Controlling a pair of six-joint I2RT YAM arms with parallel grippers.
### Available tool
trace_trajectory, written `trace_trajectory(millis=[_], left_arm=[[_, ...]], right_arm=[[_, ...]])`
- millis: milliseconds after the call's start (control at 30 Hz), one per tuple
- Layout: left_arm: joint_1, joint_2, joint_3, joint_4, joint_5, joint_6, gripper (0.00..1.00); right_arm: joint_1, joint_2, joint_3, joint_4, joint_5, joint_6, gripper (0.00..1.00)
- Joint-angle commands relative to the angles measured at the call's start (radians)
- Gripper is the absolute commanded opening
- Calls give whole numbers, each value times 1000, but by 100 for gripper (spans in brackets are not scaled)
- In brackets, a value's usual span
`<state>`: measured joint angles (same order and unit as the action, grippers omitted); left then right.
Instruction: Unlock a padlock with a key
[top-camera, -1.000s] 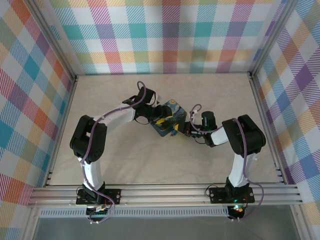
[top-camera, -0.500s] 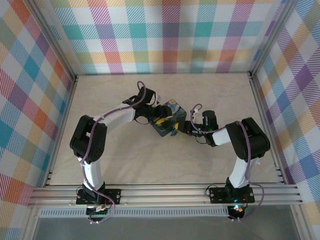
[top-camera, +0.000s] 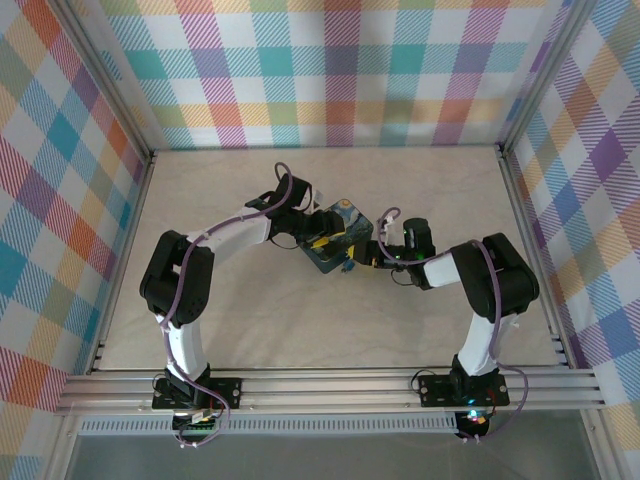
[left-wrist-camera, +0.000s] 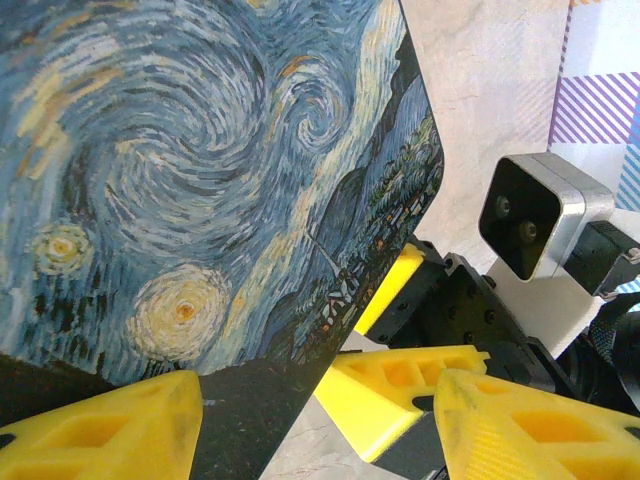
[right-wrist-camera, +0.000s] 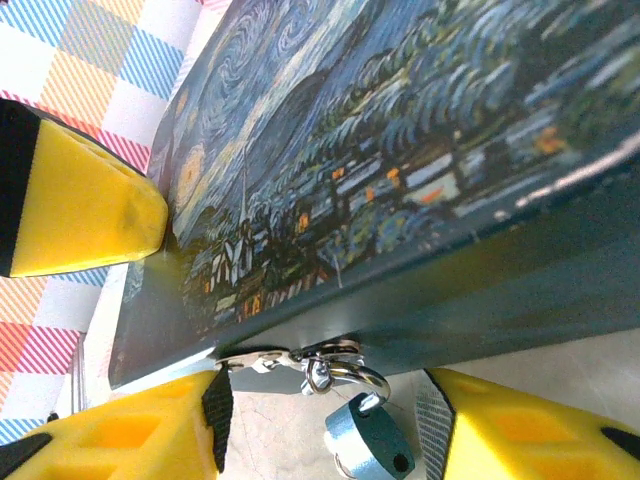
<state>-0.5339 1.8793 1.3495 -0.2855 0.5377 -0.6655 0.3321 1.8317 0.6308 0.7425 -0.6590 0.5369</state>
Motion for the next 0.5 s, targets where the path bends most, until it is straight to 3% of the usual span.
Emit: trace_trajectory(millis=[0, 467], left_arm=[[-8, 21, 7, -1, -8, 3, 63], [-8, 25, 5, -1, -12, 2, 63]], right_arm=[[-2, 42, 20, 44, -31, -26, 54], [15, 92, 55, 56, -83, -34, 57]])
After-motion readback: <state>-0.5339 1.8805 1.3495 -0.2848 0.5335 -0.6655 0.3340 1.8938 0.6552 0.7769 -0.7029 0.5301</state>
